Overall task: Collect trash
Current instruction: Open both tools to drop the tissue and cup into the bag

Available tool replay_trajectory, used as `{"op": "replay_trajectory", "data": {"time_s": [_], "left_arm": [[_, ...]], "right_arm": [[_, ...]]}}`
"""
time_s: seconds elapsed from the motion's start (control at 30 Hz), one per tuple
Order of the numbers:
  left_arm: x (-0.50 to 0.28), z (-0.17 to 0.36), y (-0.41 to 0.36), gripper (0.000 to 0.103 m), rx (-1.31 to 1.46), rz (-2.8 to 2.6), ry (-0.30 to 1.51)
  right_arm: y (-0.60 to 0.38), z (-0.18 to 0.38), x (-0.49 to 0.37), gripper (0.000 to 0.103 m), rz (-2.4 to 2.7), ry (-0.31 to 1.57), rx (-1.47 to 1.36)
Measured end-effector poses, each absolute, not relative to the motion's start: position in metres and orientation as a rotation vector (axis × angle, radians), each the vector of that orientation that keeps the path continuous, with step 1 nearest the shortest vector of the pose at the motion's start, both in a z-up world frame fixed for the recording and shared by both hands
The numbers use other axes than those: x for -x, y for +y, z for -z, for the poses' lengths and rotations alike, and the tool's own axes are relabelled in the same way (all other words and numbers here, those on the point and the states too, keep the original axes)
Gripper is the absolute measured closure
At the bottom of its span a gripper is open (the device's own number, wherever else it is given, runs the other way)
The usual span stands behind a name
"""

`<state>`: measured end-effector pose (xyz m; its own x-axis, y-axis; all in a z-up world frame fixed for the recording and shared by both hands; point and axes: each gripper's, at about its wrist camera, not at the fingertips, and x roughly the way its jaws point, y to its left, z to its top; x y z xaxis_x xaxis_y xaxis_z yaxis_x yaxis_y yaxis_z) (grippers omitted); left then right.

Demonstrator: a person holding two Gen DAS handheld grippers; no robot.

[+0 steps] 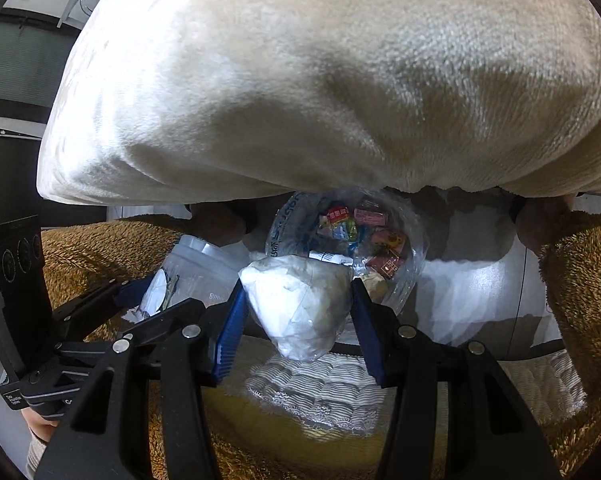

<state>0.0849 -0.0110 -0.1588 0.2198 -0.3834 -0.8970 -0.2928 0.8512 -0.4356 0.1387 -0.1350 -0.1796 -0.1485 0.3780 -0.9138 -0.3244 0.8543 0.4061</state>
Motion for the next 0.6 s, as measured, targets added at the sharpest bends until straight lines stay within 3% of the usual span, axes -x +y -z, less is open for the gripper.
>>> {"op": "replay_trajectory", "data": {"time_s": [0.47, 0.6], "left_arm": [[-0.085, 0.171, -0.011, 0.039, 0.603, 0.063, 1.413], [-0.085, 0.172, -0.010, 0.033, 0.620, 0.059, 1.420]], "right_arm": [[-0.132, 0.193, -0.139, 0.050, -0.582, 1.639, -0.038], [-0.136, 0.193, -0.140, 0.039, -0.577, 1.634, -0.061]]}}
